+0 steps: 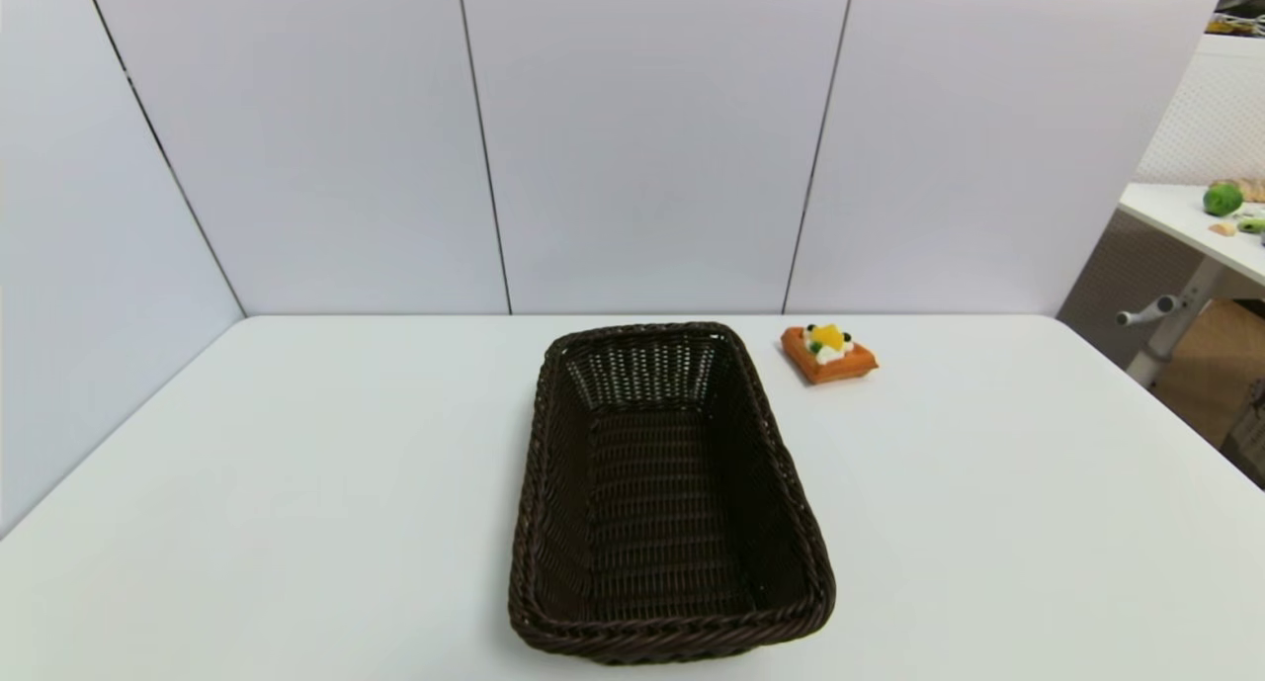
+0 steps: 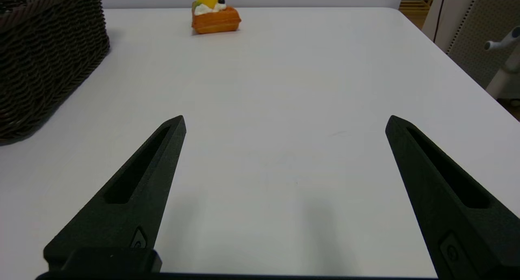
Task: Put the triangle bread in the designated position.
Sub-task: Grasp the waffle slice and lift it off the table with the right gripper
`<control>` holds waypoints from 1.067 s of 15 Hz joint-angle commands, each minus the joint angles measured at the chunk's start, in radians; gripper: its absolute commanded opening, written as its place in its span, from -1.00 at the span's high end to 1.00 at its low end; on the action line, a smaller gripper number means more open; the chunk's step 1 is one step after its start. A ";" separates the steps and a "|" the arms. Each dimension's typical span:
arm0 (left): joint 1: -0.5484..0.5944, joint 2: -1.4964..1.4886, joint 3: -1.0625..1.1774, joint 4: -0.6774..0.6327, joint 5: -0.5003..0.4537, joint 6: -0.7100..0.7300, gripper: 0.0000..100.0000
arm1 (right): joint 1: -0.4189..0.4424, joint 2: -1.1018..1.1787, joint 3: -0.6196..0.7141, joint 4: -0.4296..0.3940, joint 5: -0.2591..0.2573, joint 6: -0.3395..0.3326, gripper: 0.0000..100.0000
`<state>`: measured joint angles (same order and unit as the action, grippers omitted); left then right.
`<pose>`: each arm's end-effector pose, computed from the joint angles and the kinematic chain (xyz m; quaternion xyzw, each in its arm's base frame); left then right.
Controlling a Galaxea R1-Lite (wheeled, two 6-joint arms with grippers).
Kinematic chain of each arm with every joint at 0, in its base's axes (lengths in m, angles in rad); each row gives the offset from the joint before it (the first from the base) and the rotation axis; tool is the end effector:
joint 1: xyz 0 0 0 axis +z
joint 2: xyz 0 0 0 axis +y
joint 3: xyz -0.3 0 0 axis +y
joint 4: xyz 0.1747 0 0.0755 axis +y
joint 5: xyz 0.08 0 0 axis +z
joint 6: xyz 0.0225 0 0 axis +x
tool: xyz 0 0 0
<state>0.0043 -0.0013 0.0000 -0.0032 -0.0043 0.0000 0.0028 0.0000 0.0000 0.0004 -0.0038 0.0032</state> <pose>-0.0229 -0.0002 0.0758 0.0000 -0.0022 0.0000 1.0000 -0.0228 -0.0001 0.0755 0.0016 0.0002 -0.0005 1.0000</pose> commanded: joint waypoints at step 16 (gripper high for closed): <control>0.000 0.000 0.000 0.002 0.000 0.000 -1.00 | 0.154 1.549 -1.195 -0.073 0.051 -0.213 -1.00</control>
<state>0.0043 -0.0013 0.0000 -0.0028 -0.0047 0.0000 0.1279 1.2272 -0.9596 -0.1160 0.0153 -0.1606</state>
